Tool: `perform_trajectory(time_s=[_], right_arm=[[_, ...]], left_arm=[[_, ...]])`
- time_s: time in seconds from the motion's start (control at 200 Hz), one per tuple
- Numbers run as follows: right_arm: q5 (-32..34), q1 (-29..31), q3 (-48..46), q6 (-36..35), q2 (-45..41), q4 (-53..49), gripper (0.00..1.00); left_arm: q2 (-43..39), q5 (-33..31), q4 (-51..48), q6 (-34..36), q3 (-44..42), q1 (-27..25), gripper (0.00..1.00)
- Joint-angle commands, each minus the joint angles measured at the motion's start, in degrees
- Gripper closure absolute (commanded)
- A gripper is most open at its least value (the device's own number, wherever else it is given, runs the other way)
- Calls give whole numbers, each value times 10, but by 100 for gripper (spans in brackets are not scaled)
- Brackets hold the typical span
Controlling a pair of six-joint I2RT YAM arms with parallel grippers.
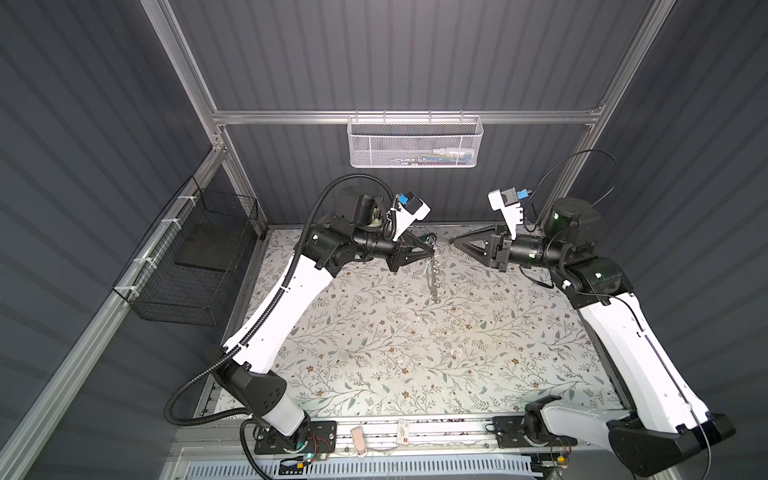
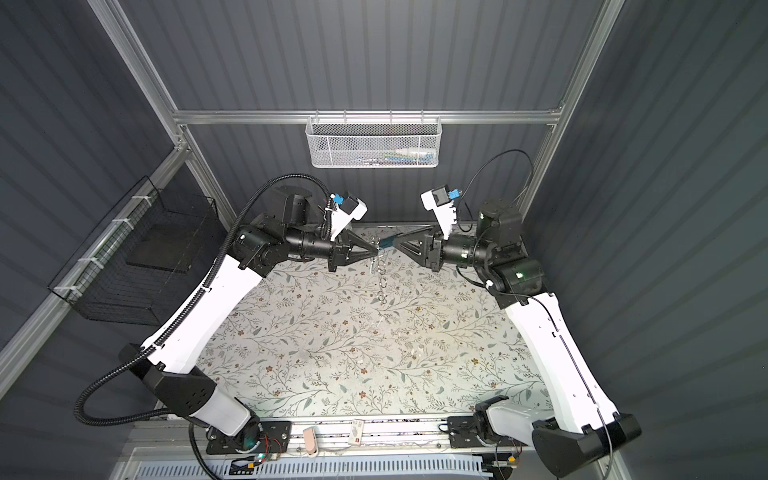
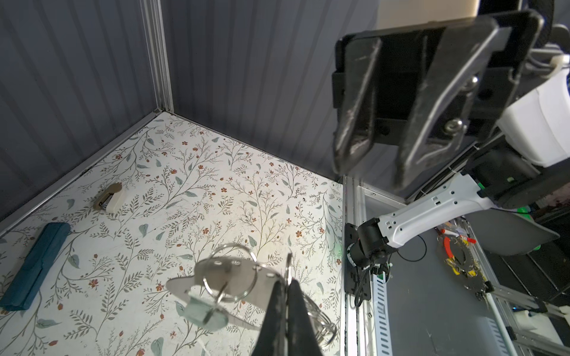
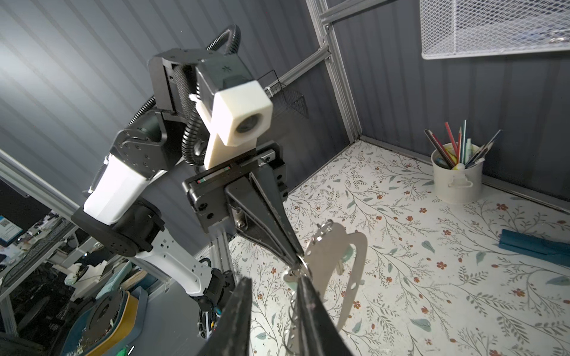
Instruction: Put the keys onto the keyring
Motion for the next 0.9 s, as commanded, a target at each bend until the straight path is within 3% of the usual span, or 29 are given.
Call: perform_trajectory(time_s=[0.0,0.145,0.475,0.896], right_arm=[[-23,13,35,-63,23,-83,71],[-4,34,69,-121,54,-158,69],[-21,45,78,-158,71,-214,73],[-15,57,78,-160,70,-209,81]], left_arm=[[1,0,-38,33,14,-9,100],[1,8,-51,34,15,-12,100],[-7,24,-51,28,7,-17,100],[-4,33,-55,26,7,-26,100]])
